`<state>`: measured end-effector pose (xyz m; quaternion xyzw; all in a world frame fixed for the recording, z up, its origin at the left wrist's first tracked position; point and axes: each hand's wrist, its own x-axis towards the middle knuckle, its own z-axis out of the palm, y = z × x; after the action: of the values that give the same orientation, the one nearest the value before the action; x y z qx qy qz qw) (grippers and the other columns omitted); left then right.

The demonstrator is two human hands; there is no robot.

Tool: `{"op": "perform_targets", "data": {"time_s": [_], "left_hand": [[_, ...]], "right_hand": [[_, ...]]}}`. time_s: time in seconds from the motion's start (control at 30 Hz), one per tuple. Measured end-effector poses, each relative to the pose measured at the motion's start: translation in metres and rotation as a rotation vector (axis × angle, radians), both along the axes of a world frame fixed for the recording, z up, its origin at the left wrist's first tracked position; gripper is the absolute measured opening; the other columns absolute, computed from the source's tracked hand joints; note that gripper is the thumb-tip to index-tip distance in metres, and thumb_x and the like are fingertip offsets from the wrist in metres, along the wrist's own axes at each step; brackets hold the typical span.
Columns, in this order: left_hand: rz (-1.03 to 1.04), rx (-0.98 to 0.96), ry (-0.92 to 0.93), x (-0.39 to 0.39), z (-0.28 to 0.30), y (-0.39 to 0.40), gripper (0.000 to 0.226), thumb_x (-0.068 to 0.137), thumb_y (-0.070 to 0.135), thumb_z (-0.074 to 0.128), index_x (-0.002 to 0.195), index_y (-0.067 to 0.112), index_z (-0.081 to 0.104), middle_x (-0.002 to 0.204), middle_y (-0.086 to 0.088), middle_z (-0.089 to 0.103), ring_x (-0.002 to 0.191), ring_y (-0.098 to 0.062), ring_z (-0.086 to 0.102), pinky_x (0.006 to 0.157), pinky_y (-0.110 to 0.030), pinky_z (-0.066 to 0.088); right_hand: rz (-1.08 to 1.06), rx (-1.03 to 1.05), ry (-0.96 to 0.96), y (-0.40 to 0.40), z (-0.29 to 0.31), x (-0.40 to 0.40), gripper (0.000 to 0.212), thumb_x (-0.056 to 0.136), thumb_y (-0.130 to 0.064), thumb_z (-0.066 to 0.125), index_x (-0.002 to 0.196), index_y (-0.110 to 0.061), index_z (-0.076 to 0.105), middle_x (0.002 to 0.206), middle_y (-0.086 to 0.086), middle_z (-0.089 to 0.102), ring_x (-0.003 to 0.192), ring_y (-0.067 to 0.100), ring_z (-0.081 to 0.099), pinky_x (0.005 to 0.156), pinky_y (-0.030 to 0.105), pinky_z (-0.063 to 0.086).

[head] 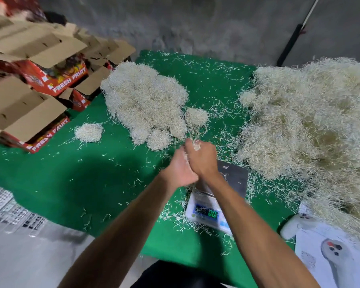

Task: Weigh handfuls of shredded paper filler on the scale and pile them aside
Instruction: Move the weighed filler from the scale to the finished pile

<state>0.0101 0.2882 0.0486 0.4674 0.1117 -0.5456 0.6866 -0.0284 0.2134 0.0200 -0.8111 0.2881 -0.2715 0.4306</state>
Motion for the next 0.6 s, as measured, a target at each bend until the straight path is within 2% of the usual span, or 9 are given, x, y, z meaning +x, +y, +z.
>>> {"op": "perform_targets", "data": {"time_s": [0.07, 0.17, 0.23, 0.3, 0.37, 0.43, 0.47, 0.53, 0.6], "left_hand": [[-0.039, -0.067, 0.057, 0.005, -0.001, -0.004, 0.032, 0.102, 0.044, 0.044, 0.101, 0.017, 0.061, 0.092, -0.005, 0.057, 0.092, -0.019, 0.057, 0.101, -0.028, 0.04], [-0.082, -0.252, 0.085, 0.023, 0.004, -0.007, 0.049, 0.094, 0.061, 0.05, 0.114, 0.018, 0.063, 0.103, -0.006, 0.058, 0.114, -0.021, 0.053, 0.119, -0.035, 0.026], [-0.079, -0.318, 0.07, 0.037, 0.003, -0.005, 0.072, 0.082, 0.069, 0.053, 0.129, 0.014, 0.055, 0.11, -0.012, 0.056, 0.125, -0.024, 0.047, 0.124, -0.044, 0.021], [-0.071, -0.323, -0.133, 0.057, -0.009, -0.008, 0.081, 0.087, 0.064, 0.045, 0.141, 0.003, 0.046, 0.126, -0.023, 0.054, 0.128, -0.03, 0.05, 0.121, -0.049, 0.029], [-0.028, -0.197, -0.373, 0.081, -0.018, -0.013, 0.069, 0.099, 0.052, 0.037, 0.144, 0.001, 0.042, 0.14, -0.027, 0.052, 0.134, -0.036, 0.051, 0.115, -0.046, 0.04], [0.072, 0.087, -0.549, 0.11, -0.028, -0.02, 0.066, 0.103, 0.042, 0.046, 0.154, 0.004, 0.026, 0.156, -0.023, 0.037, 0.144, -0.032, 0.04, 0.118, -0.044, 0.036], [0.108, 0.273, -0.695, 0.127, -0.03, -0.024, 0.072, 0.103, 0.037, 0.053, 0.157, 0.005, 0.019, 0.161, -0.019, 0.028, 0.147, -0.027, 0.033, 0.121, -0.044, 0.03], [0.147, 0.513, -1.071, 0.161, -0.037, -0.033, 0.074, 0.097, 0.032, 0.066, 0.154, 0.007, 0.027, 0.157, -0.014, 0.033, 0.141, -0.017, 0.032, 0.122, -0.048, 0.03], [0.123, 0.573, -1.268, 0.194, -0.044, -0.045, 0.083, 0.088, 0.035, 0.077, 0.152, 0.011, 0.032, 0.154, -0.013, 0.039, 0.142, -0.021, 0.033, 0.12, -0.052, 0.031]], "right_hand": [[-0.026, -0.03, 0.109, -0.014, 0.003, 0.017, 0.056, 0.091, -0.054, 0.044, 0.05, -0.017, 0.051, 0.042, -0.004, 0.045, 0.033, 0.008, 0.034, 0.045, 0.02, 0.03], [-0.056, -0.031, 0.163, -0.019, 0.004, 0.045, 0.064, 0.096, -0.063, 0.035, 0.05, -0.019, 0.046, 0.042, -0.006, 0.042, 0.031, 0.006, 0.034, 0.042, 0.02, 0.028], [-0.02, -0.049, 0.25, -0.018, 0.002, 0.058, 0.077, 0.096, -0.076, 0.017, 0.064, -0.018, 0.056, 0.055, -0.004, 0.055, 0.047, 0.012, 0.053, 0.05, 0.023, 0.036], [0.152, -0.062, 0.302, -0.02, 0.001, 0.073, 0.079, 0.096, -0.078, 0.001, 0.089, -0.024, 0.058, 0.076, -0.009, 0.058, 0.072, 0.016, 0.06, 0.071, 0.035, 0.05], [0.316, -0.102, 0.324, -0.026, 0.003, 0.085, 0.063, 0.099, -0.073, -0.003, 0.088, -0.036, 0.047, 0.078, -0.01, 0.053, 0.082, 0.015, 0.057, 0.092, 0.05, 0.051], [0.316, -0.074, 0.315, -0.038, 0.001, 0.097, 0.07, 0.098, -0.074, -0.004, 0.092, -0.034, 0.053, 0.088, -0.004, 0.061, 0.09, 0.016, 0.06, 0.099, 0.048, 0.049], [0.272, -0.026, 0.306, -0.045, 0.0, 0.1, 0.08, 0.097, -0.077, -0.003, 0.108, -0.028, 0.06, 0.105, 0.006, 0.067, 0.103, 0.019, 0.064, 0.103, 0.044, 0.047], [0.193, 0.049, 0.32, -0.058, -0.003, 0.102, 0.093, 0.095, -0.082, 0.002, 0.142, -0.018, 0.051, 0.139, 0.013, 0.06, 0.128, 0.023, 0.058, 0.109, 0.043, 0.039], [0.184, 0.035, 0.347, -0.068, -0.009, 0.099, 0.085, 0.098, -0.078, 0.012, 0.146, -0.018, 0.048, 0.141, 0.011, 0.06, 0.125, 0.019, 0.059, 0.106, 0.042, 0.044]]}}
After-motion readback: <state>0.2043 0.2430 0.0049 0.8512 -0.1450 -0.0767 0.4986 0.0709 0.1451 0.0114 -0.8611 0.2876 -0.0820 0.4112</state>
